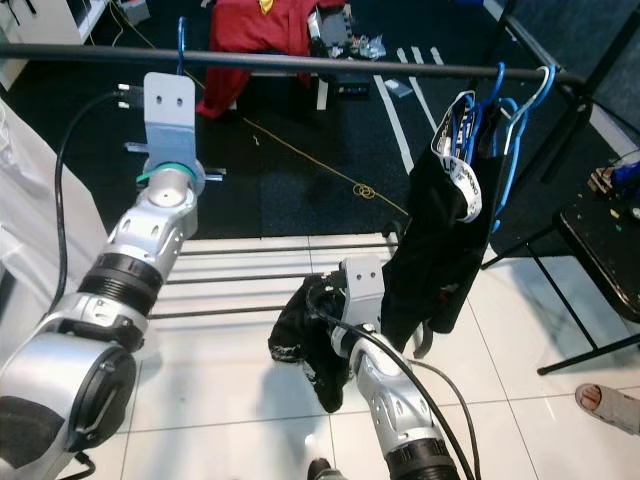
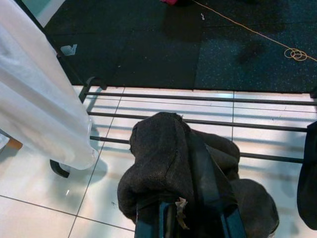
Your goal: Hang hanger
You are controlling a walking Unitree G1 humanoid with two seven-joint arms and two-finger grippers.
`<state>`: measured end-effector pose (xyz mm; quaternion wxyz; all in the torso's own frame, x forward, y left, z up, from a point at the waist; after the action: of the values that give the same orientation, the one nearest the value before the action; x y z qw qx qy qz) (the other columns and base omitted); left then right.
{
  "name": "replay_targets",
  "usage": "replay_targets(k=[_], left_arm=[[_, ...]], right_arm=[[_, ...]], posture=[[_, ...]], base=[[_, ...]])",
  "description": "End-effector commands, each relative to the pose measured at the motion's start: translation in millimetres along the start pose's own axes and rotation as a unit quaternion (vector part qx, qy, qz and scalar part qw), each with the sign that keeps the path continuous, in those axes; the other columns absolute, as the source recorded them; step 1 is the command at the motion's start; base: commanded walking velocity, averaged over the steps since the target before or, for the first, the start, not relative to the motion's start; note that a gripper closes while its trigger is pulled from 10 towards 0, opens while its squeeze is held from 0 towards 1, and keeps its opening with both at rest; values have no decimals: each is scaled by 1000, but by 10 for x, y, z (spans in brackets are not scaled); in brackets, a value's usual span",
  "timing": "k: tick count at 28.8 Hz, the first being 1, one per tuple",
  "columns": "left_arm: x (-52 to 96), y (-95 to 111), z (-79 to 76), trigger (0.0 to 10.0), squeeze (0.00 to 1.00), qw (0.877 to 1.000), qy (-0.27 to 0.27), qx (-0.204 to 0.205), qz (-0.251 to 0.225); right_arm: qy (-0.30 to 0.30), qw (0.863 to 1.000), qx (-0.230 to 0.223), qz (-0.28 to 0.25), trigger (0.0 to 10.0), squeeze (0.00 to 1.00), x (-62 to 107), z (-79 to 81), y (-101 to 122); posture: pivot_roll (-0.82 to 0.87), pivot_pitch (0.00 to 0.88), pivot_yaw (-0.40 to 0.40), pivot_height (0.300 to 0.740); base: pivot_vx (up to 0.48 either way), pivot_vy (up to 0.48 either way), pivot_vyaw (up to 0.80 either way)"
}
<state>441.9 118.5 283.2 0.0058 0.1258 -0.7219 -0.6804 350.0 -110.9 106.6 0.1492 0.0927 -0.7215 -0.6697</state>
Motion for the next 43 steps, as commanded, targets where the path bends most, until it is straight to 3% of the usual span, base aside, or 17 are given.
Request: replay_targets(k=[1,3,4,6,8,9,12,14,16,20,22,27,30,35,38,42,43], left_arm=[[19,219,-85,10000,0,999,-25,5,-41],[150,179,-204,10000,0,993,-113,6,-17],[150,179,-204,10000,0,993,-113,6,-17],[440,-66,-297,10000,0,974,-221,-36,32],[440,-66,-297,10000,0,974,-221,-36,32],[608,-242,-291,10000,0,963,-256,-63,59],[811,-422,-207,10000,0,956,-272,-72,79],[811,-422,-207,10000,0,956,-272,-72,79],[832,-267,-67,10000,0,972,-231,-22,34],[850,-217,3,10000,0,975,-220,-13,24],[979,-424,191,10000,0,975,-209,-59,46],[1096,-612,312,10000,0,973,-206,-75,74],[1366,-828,490,10000,0,969,-205,-71,120],[1669,-873,492,10000,0,959,-233,-26,161],[1919,-894,646,10000,0,950,-245,-78,174],[1989,-953,703,10000,0,940,-262,-122,178],[2090,-1048,722,10000,0,924,-292,-149,200]], right_arm=[[0,1000,-1,-6,0,0,21,-2,-2],[-1,1000,-1,-6,0,0,28,-3,-10],[-1,1000,-1,-6,0,0,28,-3,-10],[-2,1000,-1,-4,0,0,41,-17,-21],[-2,1000,-1,-4,0,0,41,-17,-21],[-2,1000,1,-4,0,0,46,-29,-21],[-4,1000,3,-7,0,0,50,-60,5],[-4,1000,3,-7,0,0,50,-60,5],[-7,1000,12,-13,0,0,52,-113,52],[-8,1000,16,-15,0,0,52,-132,71],[-8,999,32,-18,0,0,61,-167,106],[-14,998,52,-25,0,0,75,-231,162],[-26,994,91,-47,0,0,104,-429,358],[-19,991,121,-57,0,0,98,-590,527],[-58,984,168,-6,0,0,39,-965,483],[-87,979,186,12,0,0,52,-1150,483],[-103,977,188,9,0,0,66,-1270,543]], posture=[[-58,163,66,740],[-53,168,66,740],[-53,168,66,740],[-44,173,64,740],[-44,173,64,740],[-45,173,64,740],[-51,174,61,740],[-51,174,61,740],[-42,177,55,740],[-45,178,50,740],[-42,179,48,740],[-44,182,49,740],[-49,188,52,740],[-53,192,55,740],[-35,191,48,740],[-11,189,38,740],[-11,189,38,740]], base=[[0,0,0],[0,0,0],[0,0,0],[0,0,0],[0,0,0],[0,0,0],[0,0,0],[0,0,0],[0,0,0],[0,0,0],[0,0,0],[0,0,0],[0,0,0],[0,0,0],[0,0,0],[0,0,0],[0,0,0]])
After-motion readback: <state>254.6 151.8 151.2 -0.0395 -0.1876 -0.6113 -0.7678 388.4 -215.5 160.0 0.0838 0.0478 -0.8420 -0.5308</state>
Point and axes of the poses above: a point about 5 cm out from each wrist's last joint towards the gripper, its own x axis pointing back from the gripper into the wrist, its own y axis along the axis of the wrist's last joint, z = x × y, the point moved 3 cm from there along -x, pointing out of the wrist towards the gripper, and after that the axes turned 11 degrees about x, right-handed, at the moved point
